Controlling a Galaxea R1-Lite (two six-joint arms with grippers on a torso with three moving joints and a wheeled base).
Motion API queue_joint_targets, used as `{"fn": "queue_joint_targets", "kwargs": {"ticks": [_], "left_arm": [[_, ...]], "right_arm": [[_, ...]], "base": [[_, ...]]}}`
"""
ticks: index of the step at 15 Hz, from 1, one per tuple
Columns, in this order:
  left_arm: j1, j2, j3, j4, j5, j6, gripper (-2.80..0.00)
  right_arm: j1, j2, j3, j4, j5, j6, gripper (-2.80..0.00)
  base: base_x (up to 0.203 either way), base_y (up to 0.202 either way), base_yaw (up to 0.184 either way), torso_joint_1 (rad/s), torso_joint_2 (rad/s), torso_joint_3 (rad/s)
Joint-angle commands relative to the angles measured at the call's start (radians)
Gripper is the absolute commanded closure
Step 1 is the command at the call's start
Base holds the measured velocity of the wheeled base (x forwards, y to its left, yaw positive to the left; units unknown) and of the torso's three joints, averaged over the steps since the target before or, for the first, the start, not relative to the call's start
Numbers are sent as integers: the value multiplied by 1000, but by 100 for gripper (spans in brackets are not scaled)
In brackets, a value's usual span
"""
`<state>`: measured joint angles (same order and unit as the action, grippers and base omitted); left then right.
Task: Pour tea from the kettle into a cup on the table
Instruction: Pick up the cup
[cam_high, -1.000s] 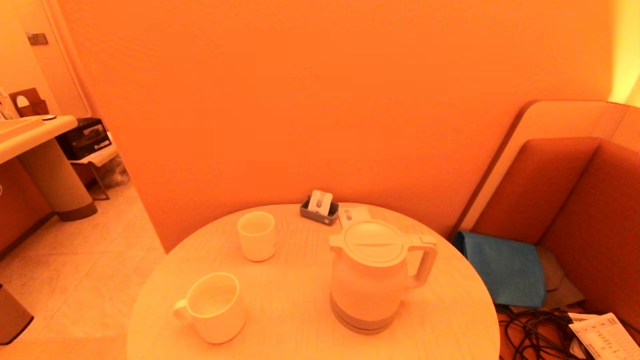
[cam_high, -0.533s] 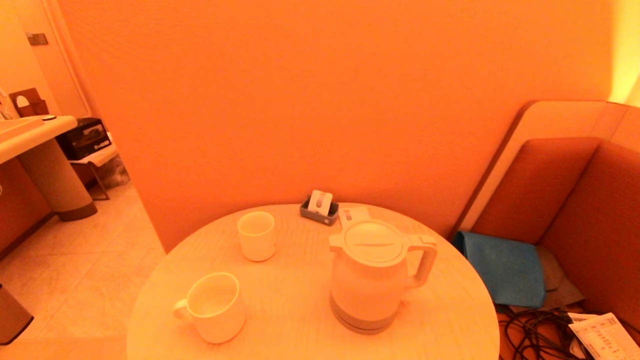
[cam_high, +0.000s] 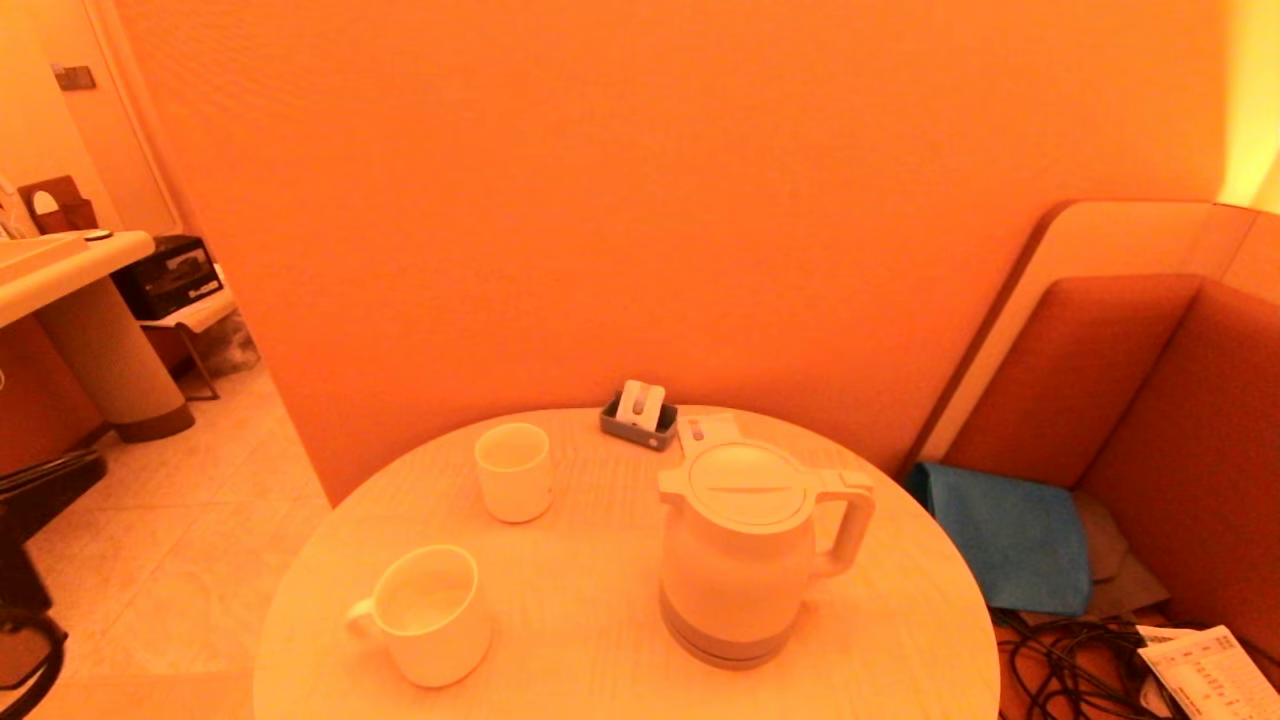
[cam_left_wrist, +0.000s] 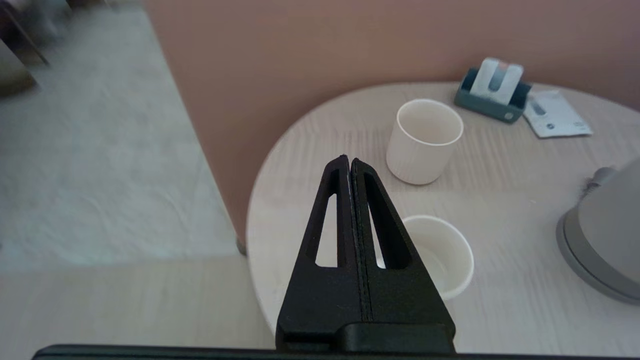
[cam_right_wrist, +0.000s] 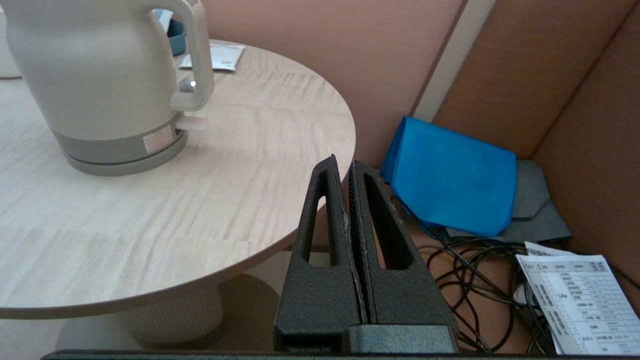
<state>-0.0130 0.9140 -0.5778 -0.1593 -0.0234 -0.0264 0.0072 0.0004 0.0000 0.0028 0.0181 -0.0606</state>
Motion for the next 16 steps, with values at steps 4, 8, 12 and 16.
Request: {"fn": "queue_joint_targets", "kwargs": {"ticks": [4, 8, 12, 16], "left_arm": [[-7, 381, 4, -80, -69, -36, 0], [-7, 417, 210, -326, -94, -17, 0], [16, 475, 389, -520, -110, 4, 0], [39, 534, 436, -520, -110, 2, 0]], "right_arm": [[0, 0, 0, 0, 0, -1, 0], [0, 0, 0, 0, 0, -1, 0], [0, 0, 0, 0, 0, -1, 0], [0, 0, 0, 0, 0, -1, 0]], "base": [[0, 0, 0, 0, 0, 0], [0, 0, 0, 0, 0, 0], [0, 0, 0, 0, 0, 0], [0, 0, 0, 0, 0, 0]]}}
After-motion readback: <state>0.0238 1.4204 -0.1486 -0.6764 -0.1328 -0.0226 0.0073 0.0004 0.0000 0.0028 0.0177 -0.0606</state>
